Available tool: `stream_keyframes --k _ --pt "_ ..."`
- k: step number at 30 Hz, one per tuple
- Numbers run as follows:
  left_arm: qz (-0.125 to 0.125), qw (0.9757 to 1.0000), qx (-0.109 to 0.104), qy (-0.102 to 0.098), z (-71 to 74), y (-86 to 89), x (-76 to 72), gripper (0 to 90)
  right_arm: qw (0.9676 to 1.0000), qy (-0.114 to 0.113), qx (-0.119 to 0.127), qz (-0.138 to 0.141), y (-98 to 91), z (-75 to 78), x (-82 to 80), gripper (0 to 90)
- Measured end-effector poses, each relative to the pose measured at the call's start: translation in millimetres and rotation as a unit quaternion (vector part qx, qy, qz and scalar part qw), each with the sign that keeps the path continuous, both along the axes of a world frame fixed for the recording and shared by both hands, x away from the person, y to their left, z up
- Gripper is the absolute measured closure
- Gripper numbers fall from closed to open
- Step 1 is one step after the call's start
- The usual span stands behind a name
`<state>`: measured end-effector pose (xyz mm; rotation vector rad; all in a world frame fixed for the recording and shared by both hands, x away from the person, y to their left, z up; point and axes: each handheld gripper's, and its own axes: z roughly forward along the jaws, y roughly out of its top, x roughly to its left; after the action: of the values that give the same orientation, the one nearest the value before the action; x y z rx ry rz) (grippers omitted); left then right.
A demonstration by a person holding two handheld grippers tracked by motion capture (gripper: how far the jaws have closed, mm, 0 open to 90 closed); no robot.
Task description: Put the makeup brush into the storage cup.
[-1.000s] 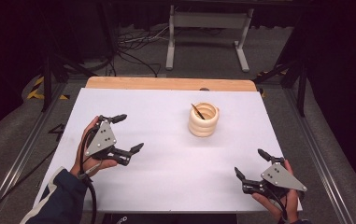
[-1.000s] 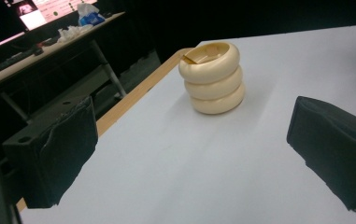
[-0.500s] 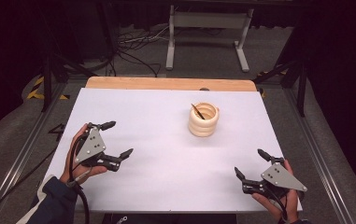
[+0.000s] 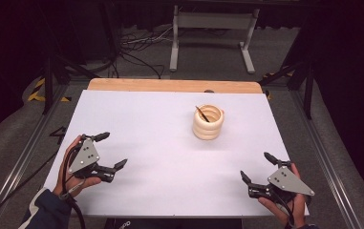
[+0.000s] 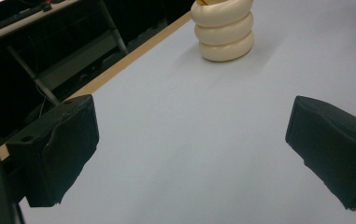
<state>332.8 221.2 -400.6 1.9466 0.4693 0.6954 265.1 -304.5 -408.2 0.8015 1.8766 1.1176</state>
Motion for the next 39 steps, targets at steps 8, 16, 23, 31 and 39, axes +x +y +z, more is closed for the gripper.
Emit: stream_keyframes --k 8,16,23,31,39 --pt "0.010 0.9997 -0.005 0.022 -13.8 15.9 -6.1 3.5 1.0000 0.002 -0.002 0.000 0.7 -0.3 0.0 8.3" --pt "0.019 0.9990 -0.010 0.039 -24.3 30.5 -11.8 3.8 1.0000 0.001 -0.002 -0.002 0.0 -0.6 0.4 8.0" --pt "0.039 0.9975 -0.012 0.058 -36.1 44.0 -20.8 4.6 1.0000 0.002 -0.003 -0.004 0.3 -1.5 0.7 7.9" --pt "0.043 0.9961 -0.014 0.075 -42.3 50.9 -35.1 4.6 0.9999 0.004 -0.009 -0.003 3.1 -3.1 3.2 7.9" --pt "0.047 0.9960 -0.014 0.074 -41.9 51.9 -38.1 4.6 1.0000 0.002 -0.007 -0.001 1.2 -2.1 4.5 7.9"
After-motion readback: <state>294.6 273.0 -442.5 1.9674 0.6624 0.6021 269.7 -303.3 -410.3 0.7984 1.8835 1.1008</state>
